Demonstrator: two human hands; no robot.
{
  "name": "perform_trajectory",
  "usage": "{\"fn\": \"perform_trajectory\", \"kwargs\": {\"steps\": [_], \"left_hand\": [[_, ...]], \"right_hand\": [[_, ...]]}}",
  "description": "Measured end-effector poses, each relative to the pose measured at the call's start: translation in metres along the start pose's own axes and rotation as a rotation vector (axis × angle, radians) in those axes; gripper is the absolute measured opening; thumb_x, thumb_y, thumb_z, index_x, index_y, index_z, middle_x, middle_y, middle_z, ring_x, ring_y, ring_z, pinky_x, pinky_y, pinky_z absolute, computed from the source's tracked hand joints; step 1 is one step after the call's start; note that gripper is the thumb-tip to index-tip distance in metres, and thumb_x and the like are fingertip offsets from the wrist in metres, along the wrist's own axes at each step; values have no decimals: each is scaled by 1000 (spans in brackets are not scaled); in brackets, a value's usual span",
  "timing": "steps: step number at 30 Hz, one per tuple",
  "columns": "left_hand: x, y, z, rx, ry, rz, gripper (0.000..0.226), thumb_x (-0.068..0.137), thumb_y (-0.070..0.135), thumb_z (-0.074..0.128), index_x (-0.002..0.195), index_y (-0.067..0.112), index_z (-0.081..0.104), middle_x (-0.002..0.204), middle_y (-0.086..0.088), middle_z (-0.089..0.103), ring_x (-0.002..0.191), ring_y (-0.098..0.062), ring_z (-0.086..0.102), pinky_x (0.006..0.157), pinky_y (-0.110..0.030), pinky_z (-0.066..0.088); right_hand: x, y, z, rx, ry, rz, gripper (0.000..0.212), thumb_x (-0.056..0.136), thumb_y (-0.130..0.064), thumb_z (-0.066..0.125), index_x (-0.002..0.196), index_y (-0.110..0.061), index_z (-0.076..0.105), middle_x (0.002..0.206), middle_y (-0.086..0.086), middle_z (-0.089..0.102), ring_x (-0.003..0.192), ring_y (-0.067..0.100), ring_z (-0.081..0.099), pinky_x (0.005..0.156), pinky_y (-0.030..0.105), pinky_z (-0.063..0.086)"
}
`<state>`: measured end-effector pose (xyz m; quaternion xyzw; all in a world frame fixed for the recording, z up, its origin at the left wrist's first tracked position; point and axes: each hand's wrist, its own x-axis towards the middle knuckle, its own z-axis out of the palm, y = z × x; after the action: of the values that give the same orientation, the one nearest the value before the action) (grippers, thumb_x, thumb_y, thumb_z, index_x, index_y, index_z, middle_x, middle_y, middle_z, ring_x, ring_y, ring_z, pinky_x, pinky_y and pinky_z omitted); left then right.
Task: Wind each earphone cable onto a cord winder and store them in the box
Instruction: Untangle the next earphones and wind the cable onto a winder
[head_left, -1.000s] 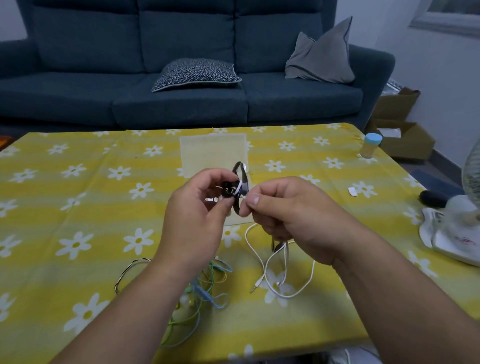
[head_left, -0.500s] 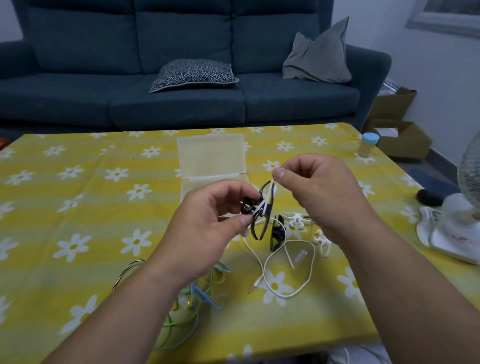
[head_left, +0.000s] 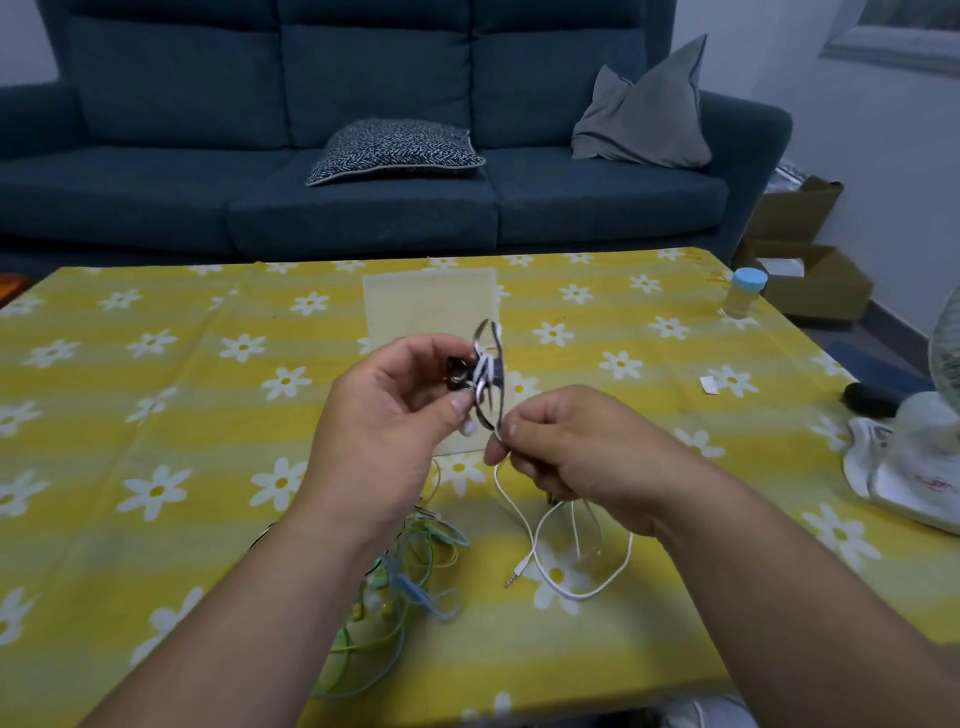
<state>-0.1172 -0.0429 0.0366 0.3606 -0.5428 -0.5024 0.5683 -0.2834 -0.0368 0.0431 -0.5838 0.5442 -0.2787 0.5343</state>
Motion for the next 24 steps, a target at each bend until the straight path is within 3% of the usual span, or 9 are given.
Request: {"fn": "perform_trajectory", "kwargs": {"steps": [9, 12, 15, 18, 24], "left_hand": [[4, -6, -9, 192, 123, 30, 37, 83, -15, 64, 97, 19, 69, 93, -7, 73, 73, -22, 64, 71, -36, 56], [3, -5, -7, 248, 98, 44, 38, 83, -15, 63, 98, 19, 69, 92, -4, 73, 79, -20, 67, 69, -27, 55], [0, -4, -6, 343, 30, 65, 43, 83, -15, 64, 96, 26, 68, 91, 6, 72, 84, -12, 68, 69, -17, 51], [-2, -4, -5, 384, -28, 54, 46, 83, -14, 64, 94, 30, 68, 92, 9, 72, 85, -11, 67, 70, -19, 51], [-5, 0, 1, 286, -141, -12, 42, 83, -17, 62, 94, 23, 70, 88, 9, 70, 78, -12, 64, 66, -22, 52]], "right_hand": [[-9, -12, 1, 26, -117, -106, 31, 103, -17, 48, 81, -9, 69, 56, 0, 42, 49, 11, 32, 47, 20, 26], [-11, -16, -1, 69, -104, -159, 28, 101, -17, 51, 81, -6, 68, 52, -3, 38, 47, 9, 30, 46, 20, 24], [-13, -20, -4, 147, -11, -226, 23, 97, -10, 55, 79, -3, 68, 50, -2, 37, 48, 12, 26, 48, 28, 17], [-12, -22, -12, 234, 173, -259, 23, 95, -5, 55, 75, -3, 66, 50, 0, 37, 48, 14, 25, 51, 34, 13], [-5, -16, -26, 208, 436, -227, 30, 97, -16, 58, 69, -7, 65, 54, 2, 36, 48, 12, 25, 42, 20, 21]]}}
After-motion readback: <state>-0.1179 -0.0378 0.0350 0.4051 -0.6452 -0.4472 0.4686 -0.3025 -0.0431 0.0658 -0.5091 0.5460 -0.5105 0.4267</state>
